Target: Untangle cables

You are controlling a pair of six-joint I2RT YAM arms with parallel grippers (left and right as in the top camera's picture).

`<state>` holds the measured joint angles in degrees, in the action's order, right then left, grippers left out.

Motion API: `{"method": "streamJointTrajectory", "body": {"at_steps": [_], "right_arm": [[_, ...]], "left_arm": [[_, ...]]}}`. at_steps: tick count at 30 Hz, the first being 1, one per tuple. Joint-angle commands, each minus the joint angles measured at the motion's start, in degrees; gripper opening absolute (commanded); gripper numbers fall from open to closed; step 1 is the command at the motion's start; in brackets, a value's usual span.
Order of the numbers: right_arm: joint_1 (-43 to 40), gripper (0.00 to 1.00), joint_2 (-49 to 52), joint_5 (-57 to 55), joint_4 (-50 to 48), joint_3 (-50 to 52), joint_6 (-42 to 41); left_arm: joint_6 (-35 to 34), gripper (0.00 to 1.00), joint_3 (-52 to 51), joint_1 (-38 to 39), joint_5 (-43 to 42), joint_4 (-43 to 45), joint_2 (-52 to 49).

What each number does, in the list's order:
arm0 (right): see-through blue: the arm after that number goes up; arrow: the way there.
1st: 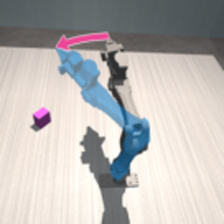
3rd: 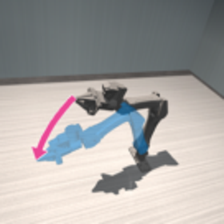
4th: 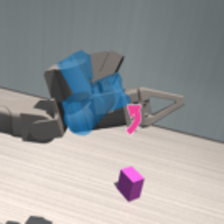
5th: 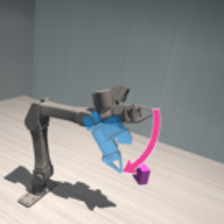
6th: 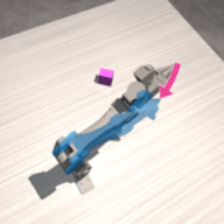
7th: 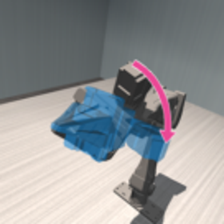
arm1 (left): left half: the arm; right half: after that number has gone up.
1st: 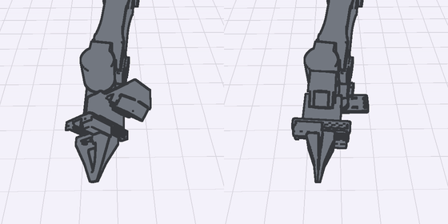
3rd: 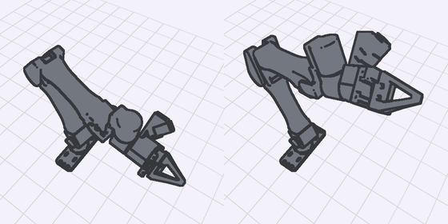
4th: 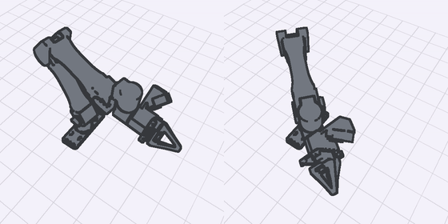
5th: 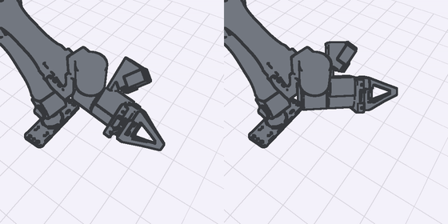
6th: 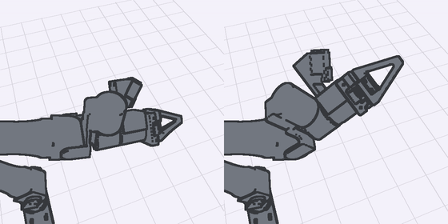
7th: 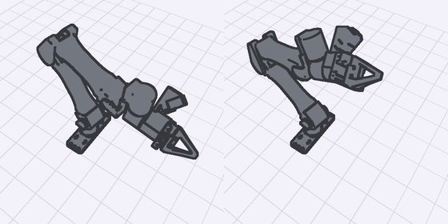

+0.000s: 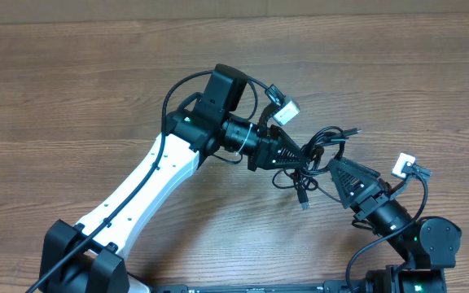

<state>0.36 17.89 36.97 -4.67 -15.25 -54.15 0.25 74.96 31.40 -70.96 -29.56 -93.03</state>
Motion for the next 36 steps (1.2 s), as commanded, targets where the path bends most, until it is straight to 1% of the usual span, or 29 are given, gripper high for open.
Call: {"method": "streamJointTrajectory", "body": {"at_steps": [1,7,9,10,12,13,14,20,22,24,31,36], "right_arm": [[-0.1,0.6,-0.5,0.7,-0.9,-1.3,0.7],[-0.1,0.59,-0.5,0.6,-1.3,-1.3,0.7],[-0.1,0.54,-0.5,0.4,-1.3,-1.3,0.7],[-0.1,0.46,-0.5,0.4,-1.3,-1.3,0.7],[-0.1,0.19,-0.5,0.4,-1.3,-1.3,0.7],[-0.1,0.1,-0.5,0.4,-1.3,-1.3,0.7],[-0.1,0.04,-0.5,0.4,-1.2,-1.3,0.7],[-0.1,0.04,-0.5,0.4,-1.2,-1.3,0.6],[-0.1,0.04,-0.5,0.4,-1.2,-1.3,0.6],[-0.1,0.04,-0.5,0.4,-1.2,-1.3,0.7],[-0.1,0.04,-0.5,0.2,-1.2,-1.3,0.7],[-0.1,0.04,-0.5,0.2,-1.3,-1.3,0.6]], "left_arm": [[1.5,0.04,0.2,0.4,-2.6,-0.3,0.1],[1.5,0.04,0.2,2.5,-3.9,-0.2,0.1],[1.6,0.04,0.2,3.3,-3.8,-0.2,0.1],[1.5,0.04,0.2,3.5,-3.9,-0.2,0.1],[1.5,0.04,0.2,3.6,-3.8,-0.2,0.1],[1.5,0.04,0.2,3.6,-3.8,-0.2,0.1],[1.5,0.04,0.2,3.5,-3.5,-0.2,0.1],[1.5,0.04,0.2,2.1,2.8,-0.9,0.1],[1.5,0.04,0.2,1.7,6.7,-2.1,0.1],[1.5,0.04,0.2,1.6,12.5,-4.1,0.1],[1.5,0.04,0.2,1.6,38.1,-14.1,0.1],[-1.3,0.04,0.2,1.6,49.5,-17.6,0.1]]}}
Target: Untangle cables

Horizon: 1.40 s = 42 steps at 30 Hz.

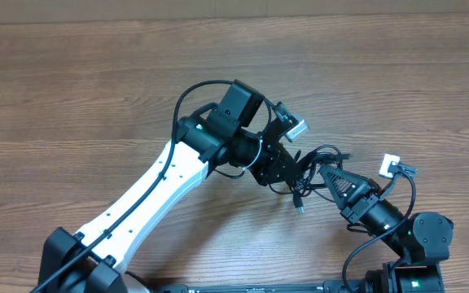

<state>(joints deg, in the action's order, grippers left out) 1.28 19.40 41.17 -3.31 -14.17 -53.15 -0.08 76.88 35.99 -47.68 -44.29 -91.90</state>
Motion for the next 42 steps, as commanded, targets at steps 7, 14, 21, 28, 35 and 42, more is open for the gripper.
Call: {"method": "streamJointTrajectory", "body": {"at_steps": [7,14,21,28,35,42], "right_arm": [[-1.0,0.04,-2.0,-4.0,-2.6,-2.4,-0.4],[-1.0,0.04,-2.0,-4.0,-2.6,-2.4,-0.4],[-1.0,0.04,-2.0,-4.0,-2.6,-2.4,-0.4],[-1.0,0.04,-2.0,-4.0,-2.6,-2.4,-0.4],[-1.0,0.04,-2.0,-4.0,-2.6,-2.4,-0.4],[-1.0,0.04,-2.0,-4.0,-2.6,-2.4,-0.4]], "left_arm": [[-12.1,0.04,-1.7,-3.0,43.9,-4.0,-1.0],[-19.9,0.04,-1.7,-3.0,55.0,-6.2,-1.0],[-25.8,0.04,-1.7,-3.0,58.6,-7.1,-1.0],[-26.3,0.04,-1.7,-3.0,58.2,-6.5,-1.0],[-26.3,0.04,-1.7,-3.0,58.2,-6.5,-1.0],[-26.3,0.37,-1.7,-3.0,58.1,-6.5,-1.0]]}}
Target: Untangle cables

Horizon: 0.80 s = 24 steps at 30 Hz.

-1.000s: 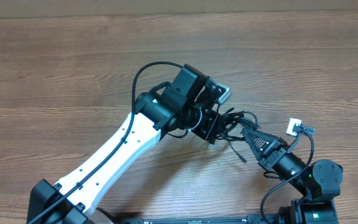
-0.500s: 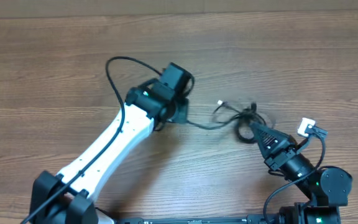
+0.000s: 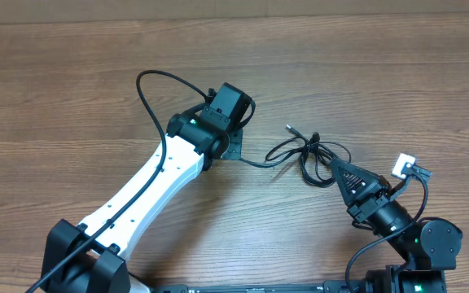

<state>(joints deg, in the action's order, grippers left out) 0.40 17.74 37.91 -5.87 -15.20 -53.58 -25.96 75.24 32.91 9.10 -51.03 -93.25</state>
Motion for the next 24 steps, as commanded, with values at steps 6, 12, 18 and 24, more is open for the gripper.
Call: {"method": "streamJointTrajectory", "body": {"at_steps": [6,12,18,24], "right_arm": [[-0.2,0.04,-0.3,-0.8,-0.1,-1.4,0.1],[-0.2,0.04,-0.3,-0.9,-0.1,-1.4,0.1],[-0.2,0.04,-0.3,-0.9,0.0,-1.4,0.0],[-0.2,0.04,-0.3,-0.9,0.2,-1.4,0.0]], "left_arm": [[1.5,1.0,-0.1,0.1,0.7,0.1,0.3],[8.8,0.99,-0.1,0.1,-6.1,1.6,0.3],[10.1,1.0,-0.1,0.2,-17.5,5.4,0.3],[10.8,1.0,-0.1,0.2,-19.2,8.2,-0.7]]}}
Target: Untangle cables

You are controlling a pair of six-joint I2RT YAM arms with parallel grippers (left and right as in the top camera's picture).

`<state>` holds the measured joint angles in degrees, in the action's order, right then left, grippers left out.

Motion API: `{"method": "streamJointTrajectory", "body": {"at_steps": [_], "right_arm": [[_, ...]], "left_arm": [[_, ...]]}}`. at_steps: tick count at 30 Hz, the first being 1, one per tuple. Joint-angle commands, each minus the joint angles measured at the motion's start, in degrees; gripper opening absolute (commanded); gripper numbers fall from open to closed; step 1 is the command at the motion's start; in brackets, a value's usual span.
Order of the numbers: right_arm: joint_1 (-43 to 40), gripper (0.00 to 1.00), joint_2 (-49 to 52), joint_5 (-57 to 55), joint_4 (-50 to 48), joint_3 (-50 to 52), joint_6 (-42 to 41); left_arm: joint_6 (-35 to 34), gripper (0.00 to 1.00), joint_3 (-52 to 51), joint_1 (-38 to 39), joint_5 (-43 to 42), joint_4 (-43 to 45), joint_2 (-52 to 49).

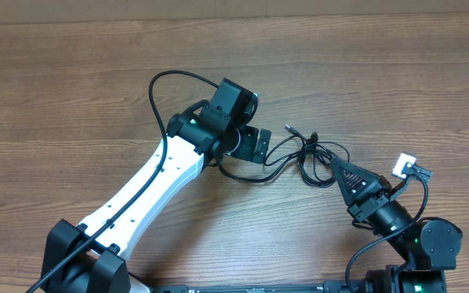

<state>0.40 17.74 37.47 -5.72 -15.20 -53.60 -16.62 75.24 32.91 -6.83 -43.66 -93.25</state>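
A black cable bundle (309, 153) lies tangled at the table's centre right, one plug end (290, 128) pointing up-left. One strand (249, 177) sags out of it in a slack loop to the left and ends under the left wrist. My left gripper (259, 146) hovers just left of the tangle, above that loop, jaws apart with nothing seen between them. My right gripper (333, 165) reaches in from the lower right and is shut on the tangle's right-hand loops.
The wooden table (72, 73) stretches out on all sides. The white left arm (149, 183) crosses the lower left. A small white connector (403, 165) on the right arm's own wiring sticks out at the right.
The left gripper has moved a little right, toward the tangle, and let go of the strand. That strand was drawn fairly straight and now droops in a loop. The right gripper has held still.
Both grippers were together in the tangle, which hung bunched between them, and they stayed close at the following moment. Then the left gripper was far to the left with one strand drawn out. Now that strand lies slack and the right gripper still holds the bundle.
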Motion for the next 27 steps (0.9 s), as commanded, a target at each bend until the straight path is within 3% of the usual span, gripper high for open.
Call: {"method": "streamJointTrajectory", "body": {"at_steps": [1,8,14,21,27], "right_arm": [[-0.2,0.04,-0.3,-0.5,0.0,-1.4,0.1],[-0.2,0.04,-0.3,-0.5,0.0,-1.4,0.1],[-0.2,0.04,-0.3,-0.5,0.0,-1.4,0.1],[-0.2,0.04,-0.3,-1.0,0.4,-1.4,0.1],[-0.2,0.04,-0.3,-1.4,0.7,-1.4,0.1]], "left_arm": [[0.7,1.0,-0.1,0.2,-3.3,1.0,-1.0],[-12.7,0.99,-0.1,0.3,-3.8,1.1,-6.4],[-21.7,1.0,-0.1,0.6,-9.6,5.2,-10.7],[-24.8,1.0,-0.1,2.5,-8.8,7.1,-11.5],[-28.1,1.0,-0.1,5.6,-0.2,6.8,-11.5]]}}
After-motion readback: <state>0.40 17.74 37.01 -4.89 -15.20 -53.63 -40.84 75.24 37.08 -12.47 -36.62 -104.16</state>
